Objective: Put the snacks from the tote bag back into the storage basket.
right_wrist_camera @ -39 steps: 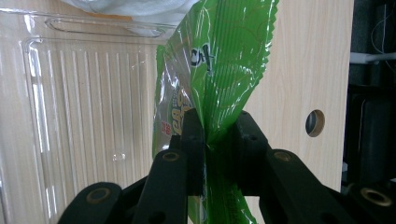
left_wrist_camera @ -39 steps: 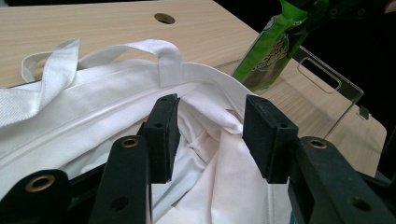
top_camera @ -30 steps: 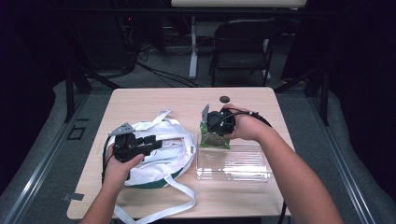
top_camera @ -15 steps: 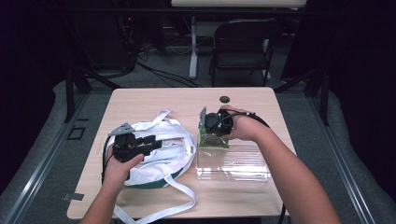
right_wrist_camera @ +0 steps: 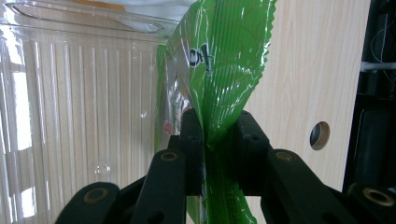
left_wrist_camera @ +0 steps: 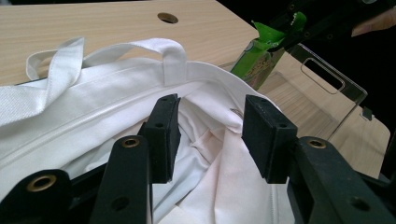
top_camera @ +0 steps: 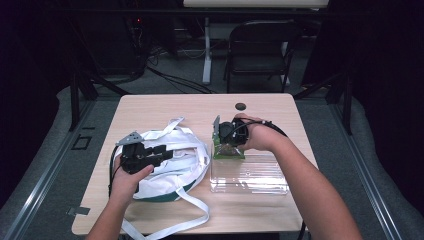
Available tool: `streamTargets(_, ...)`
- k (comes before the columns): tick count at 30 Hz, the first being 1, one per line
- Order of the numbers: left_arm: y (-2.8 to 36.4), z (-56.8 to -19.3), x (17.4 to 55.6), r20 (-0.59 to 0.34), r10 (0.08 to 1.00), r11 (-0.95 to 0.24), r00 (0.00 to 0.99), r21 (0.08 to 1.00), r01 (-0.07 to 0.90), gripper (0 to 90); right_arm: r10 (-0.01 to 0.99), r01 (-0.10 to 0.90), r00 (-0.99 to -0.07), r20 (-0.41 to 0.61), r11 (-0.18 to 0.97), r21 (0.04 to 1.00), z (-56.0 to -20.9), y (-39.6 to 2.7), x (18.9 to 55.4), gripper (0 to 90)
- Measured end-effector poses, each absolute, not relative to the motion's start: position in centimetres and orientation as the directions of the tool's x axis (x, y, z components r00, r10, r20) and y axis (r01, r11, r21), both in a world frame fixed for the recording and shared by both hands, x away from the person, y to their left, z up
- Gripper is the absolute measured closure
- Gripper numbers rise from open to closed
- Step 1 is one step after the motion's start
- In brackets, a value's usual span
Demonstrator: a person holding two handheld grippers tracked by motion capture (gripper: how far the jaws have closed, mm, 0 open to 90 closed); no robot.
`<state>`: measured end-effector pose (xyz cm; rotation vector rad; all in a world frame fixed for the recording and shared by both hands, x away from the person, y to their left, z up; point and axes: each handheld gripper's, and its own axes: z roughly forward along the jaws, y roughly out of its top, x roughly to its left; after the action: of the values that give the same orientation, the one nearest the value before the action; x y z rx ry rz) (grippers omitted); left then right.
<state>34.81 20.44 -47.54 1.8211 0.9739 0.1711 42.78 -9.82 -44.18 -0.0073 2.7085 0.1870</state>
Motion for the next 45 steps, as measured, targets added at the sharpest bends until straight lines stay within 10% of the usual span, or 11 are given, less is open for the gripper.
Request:
streamTargets(26,20.3,-47.6,35.0,-0.315,0.684,-0.146,0.658,0.825,0.547,56.3,0.152,0.078,-0.9,-0.408,0.978,0.191,-43.7,-10.1,43.6,47.0)
streamTargets(45,20.0,-47.8,35.1,-0.313,0.684,-0.154,0.659,0.821,0.549,56.2,0.227,0.113,-0.889,-0.399,0.951,0.288,-41.7,-11.3,43.7,48.5)
